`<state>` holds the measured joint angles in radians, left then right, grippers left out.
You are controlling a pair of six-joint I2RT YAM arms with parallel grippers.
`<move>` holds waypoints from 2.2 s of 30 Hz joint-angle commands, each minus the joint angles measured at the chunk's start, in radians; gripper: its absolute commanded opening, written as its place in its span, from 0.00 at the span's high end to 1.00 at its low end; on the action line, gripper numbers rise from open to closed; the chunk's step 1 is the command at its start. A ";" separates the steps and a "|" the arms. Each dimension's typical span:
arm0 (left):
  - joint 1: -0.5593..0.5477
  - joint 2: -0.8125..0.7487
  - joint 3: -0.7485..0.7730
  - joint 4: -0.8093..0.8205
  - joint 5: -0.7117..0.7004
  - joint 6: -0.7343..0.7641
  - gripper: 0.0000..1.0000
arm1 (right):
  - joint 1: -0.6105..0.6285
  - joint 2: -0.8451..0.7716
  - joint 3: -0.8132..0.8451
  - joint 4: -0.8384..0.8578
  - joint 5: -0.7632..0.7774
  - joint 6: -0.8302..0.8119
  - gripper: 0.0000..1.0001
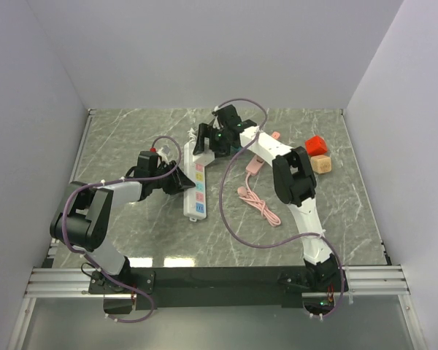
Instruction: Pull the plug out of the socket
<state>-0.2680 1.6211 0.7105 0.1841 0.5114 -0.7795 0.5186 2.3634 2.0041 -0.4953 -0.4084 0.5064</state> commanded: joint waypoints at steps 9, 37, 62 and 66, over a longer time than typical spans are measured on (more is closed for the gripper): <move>-0.011 -0.009 0.001 -0.090 -0.037 0.054 0.98 | 0.021 0.008 -0.001 0.054 -0.015 0.067 0.74; -0.022 0.109 0.129 -0.061 -0.068 0.029 0.76 | 0.064 -0.197 -0.301 0.164 -0.124 0.165 1.00; 0.007 0.161 0.095 -0.204 -0.255 0.066 0.99 | -0.101 -0.239 -0.246 0.003 -0.356 -0.025 1.00; 0.007 0.169 0.106 -0.210 -0.257 0.069 0.99 | -0.101 -0.305 -0.370 0.144 -0.291 0.095 1.00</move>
<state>-0.3107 1.7332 0.8433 0.1406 0.4751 -0.7715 0.4786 2.2127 1.6707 -0.3992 -0.6476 0.5953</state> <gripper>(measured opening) 0.406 0.687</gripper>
